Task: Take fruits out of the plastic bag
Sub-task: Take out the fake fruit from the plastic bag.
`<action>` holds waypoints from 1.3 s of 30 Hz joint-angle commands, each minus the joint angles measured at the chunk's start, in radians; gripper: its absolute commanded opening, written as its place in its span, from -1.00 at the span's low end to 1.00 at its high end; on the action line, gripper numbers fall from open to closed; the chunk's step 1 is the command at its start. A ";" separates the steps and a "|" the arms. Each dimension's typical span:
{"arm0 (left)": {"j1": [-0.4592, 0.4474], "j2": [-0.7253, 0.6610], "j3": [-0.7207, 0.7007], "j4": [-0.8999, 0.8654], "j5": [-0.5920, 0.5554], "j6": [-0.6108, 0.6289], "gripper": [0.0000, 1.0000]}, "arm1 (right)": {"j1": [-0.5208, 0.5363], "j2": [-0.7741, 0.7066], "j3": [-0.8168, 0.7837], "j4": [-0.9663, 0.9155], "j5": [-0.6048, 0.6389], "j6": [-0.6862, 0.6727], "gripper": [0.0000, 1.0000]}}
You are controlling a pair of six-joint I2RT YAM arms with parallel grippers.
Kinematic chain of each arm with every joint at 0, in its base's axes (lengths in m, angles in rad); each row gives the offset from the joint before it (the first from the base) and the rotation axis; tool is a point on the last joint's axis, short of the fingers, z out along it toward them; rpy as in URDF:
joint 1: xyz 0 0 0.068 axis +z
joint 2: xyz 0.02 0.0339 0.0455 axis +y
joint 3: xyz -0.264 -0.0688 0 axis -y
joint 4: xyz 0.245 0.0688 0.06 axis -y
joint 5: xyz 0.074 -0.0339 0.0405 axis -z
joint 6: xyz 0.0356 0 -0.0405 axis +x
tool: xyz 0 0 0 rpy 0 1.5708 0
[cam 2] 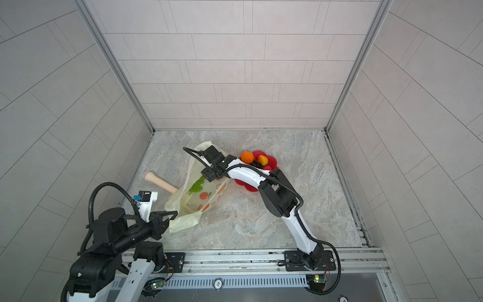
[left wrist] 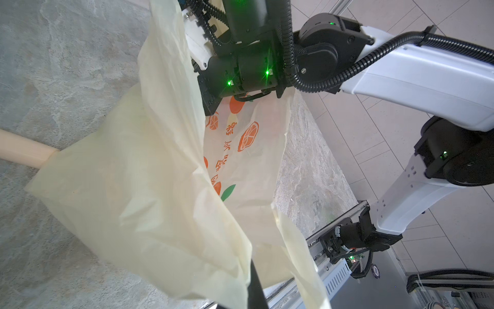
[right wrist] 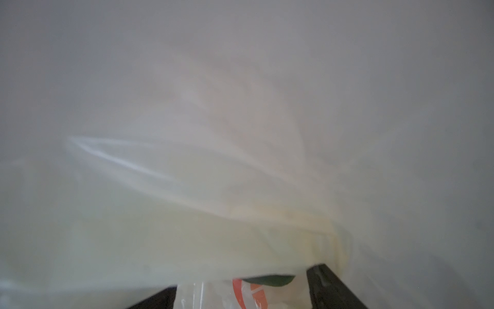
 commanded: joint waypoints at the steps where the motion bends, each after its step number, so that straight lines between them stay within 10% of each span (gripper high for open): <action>1: 0.004 0.001 0.013 0.011 0.016 0.007 -1.00 | 0.004 0.040 0.040 -0.071 0.050 -0.003 0.61; 21: 0.007 0.011 0.014 0.015 0.023 0.007 -1.00 | 0.040 0.149 0.045 0.092 0.251 0.134 0.59; 39: 0.007 0.010 0.012 0.014 0.002 -0.001 -1.00 | 0.056 -0.053 -0.141 0.173 0.151 0.098 -0.06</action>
